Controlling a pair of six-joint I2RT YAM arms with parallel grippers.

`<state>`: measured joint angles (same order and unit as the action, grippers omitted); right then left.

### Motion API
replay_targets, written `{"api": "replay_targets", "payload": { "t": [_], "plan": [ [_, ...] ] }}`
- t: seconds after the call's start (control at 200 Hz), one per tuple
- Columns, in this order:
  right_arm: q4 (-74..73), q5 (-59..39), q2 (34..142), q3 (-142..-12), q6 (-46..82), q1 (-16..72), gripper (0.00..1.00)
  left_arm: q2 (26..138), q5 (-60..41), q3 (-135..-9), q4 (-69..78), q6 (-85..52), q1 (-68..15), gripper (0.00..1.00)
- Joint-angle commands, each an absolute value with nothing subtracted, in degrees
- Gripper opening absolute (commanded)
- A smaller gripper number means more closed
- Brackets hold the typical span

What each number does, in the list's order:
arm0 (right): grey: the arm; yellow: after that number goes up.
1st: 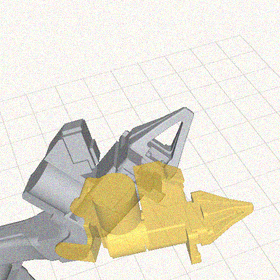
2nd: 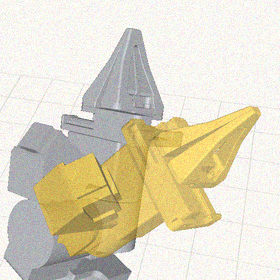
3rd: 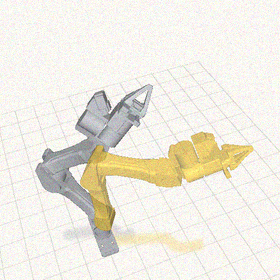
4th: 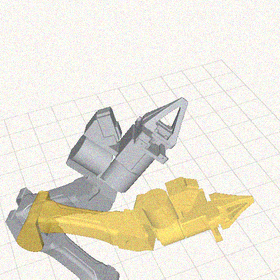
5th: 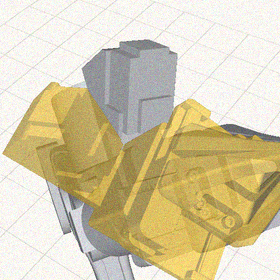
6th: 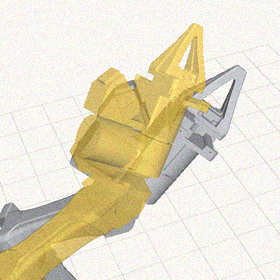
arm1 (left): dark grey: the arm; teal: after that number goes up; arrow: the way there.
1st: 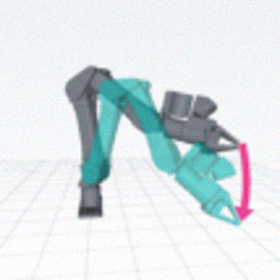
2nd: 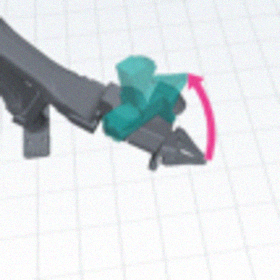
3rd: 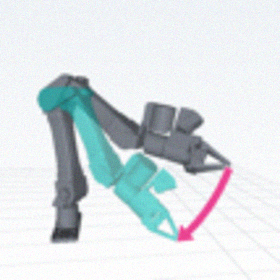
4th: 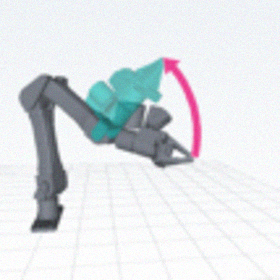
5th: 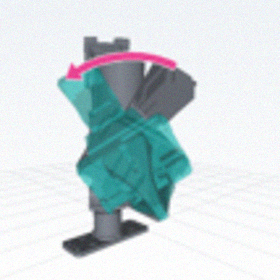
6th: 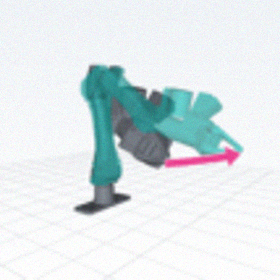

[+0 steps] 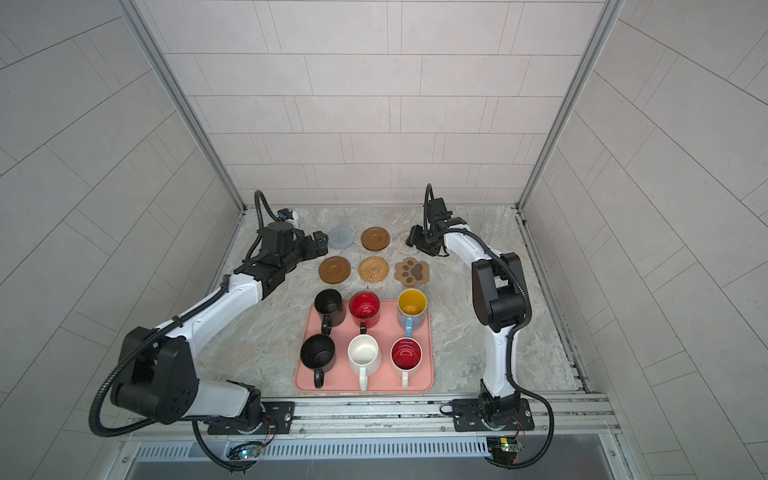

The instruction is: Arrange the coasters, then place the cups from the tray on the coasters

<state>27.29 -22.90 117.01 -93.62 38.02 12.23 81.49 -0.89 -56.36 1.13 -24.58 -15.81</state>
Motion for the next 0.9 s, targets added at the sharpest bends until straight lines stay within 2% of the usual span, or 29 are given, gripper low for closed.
{"api": "replay_targets", "payload": {
  "t": [0.0,0.41,0.896],
  "plan": [
    [28.7,-22.3,119.3,-96.8,39.0,13.0,0.62,83.1,-2.2,-58.6,2.1,-23.8,-15.2,1.0],
    [30.8,-23.9,128.1,-106.6,40.4,15.1,0.62,86.3,-3.9,-61.1,2.8,-20.9,-13.7,1.0],
    [28.0,-16.1,134.4,-111.9,44.1,16.0,0.62,89.5,-5.7,-61.9,6.6,-15.0,-12.0,1.0]
  ]
}}
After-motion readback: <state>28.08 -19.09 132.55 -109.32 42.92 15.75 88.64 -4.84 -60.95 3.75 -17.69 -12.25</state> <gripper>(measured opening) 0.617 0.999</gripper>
